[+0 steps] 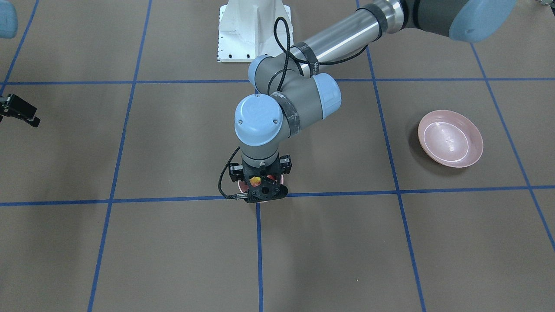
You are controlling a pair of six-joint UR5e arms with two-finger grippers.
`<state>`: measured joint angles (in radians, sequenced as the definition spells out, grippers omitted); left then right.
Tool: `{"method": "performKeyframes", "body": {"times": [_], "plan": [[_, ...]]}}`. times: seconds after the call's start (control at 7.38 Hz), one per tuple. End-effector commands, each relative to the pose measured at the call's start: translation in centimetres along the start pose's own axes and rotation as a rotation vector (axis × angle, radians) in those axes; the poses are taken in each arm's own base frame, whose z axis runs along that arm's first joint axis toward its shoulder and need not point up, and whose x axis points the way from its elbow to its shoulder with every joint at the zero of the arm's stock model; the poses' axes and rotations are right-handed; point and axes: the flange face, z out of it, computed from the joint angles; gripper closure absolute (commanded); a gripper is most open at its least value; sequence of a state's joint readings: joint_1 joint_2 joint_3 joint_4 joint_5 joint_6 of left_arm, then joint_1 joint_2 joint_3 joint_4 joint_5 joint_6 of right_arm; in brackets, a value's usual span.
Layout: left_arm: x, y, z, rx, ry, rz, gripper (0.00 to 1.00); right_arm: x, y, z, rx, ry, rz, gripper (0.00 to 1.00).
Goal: Move apple from plate to bowl
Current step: 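Lower the apple into the pink bowl and open the left gripper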
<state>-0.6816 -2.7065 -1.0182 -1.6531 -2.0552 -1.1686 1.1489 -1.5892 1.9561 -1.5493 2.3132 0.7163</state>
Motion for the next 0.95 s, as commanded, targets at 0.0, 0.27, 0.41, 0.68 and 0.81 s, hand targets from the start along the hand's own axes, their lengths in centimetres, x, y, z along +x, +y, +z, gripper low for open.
{"method": "performKeyframes", "body": {"times": [0.0, 0.27, 0.41, 0.68, 0.81], "plan": [[0.1, 0.0, -0.3, 0.001, 0.005, 0.001, 0.02, 0.0, -0.1, 0.1, -0.001, 0.001, 0.001, 0.00], [0.3, 1.0, -3.0, 0.024, 0.045, 0.017, 0.02, 0.1, -0.1, 0.2, -0.002, 0.003, 0.003, 0.00], [-2.1, 1.3, -4.8, 0.042, 0.057, 0.013, 0.02, 0.1, -0.1, 0.2, -0.002, 0.003, 0.002, 0.00], [-15.5, 5.0, -7.7, 0.106, 0.107, 0.129, 0.02, 1.1, -0.6, -0.7, 0.017, 0.001, 0.008, 0.00], [-21.4, 4.7, -9.0, 0.136, 0.078, 0.203, 0.02, 2.0, -1.0, -1.3, 0.030, 0.001, 0.025, 0.00]]}}
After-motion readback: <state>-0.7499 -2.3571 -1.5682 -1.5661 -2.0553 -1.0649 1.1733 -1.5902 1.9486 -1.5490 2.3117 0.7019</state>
